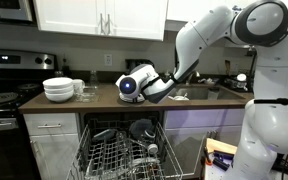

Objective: Remove one plate from the pile on the right and put it in the dishwasher

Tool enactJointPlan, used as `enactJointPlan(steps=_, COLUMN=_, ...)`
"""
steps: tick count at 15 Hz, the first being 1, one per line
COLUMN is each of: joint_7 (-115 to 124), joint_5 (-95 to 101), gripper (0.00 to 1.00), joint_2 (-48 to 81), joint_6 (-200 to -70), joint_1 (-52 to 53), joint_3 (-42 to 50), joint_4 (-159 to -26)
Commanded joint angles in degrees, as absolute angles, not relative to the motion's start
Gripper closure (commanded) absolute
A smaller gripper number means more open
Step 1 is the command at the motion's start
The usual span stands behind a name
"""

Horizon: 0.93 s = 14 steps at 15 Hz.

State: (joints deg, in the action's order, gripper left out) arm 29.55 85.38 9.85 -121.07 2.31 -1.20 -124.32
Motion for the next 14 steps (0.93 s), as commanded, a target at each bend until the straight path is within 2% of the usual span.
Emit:
enactJointPlan(steps=1, joint_7=32.04, joint_5=87.44, gripper=0.97, joint_2=6.44, joint_6=-118.45, joint_1=2.97, joint_3=-1.94, joint_4=-126.72)
enactJointPlan(steps=7, joint_7=30.29, joint_5=85.33, gripper=0.95, joint_2=7.84, joint_6=-120.59, joint_1=2.33, joint_3=-2.07, joint_4=-126.03)
enactJointPlan(steps=14, joint_7=33.01, joint_5=87.28, gripper=0.97, joint_2=6.95, joint_6=-119.21, joint_1=3.44, joint_3=-3.27, joint_4=-128.25)
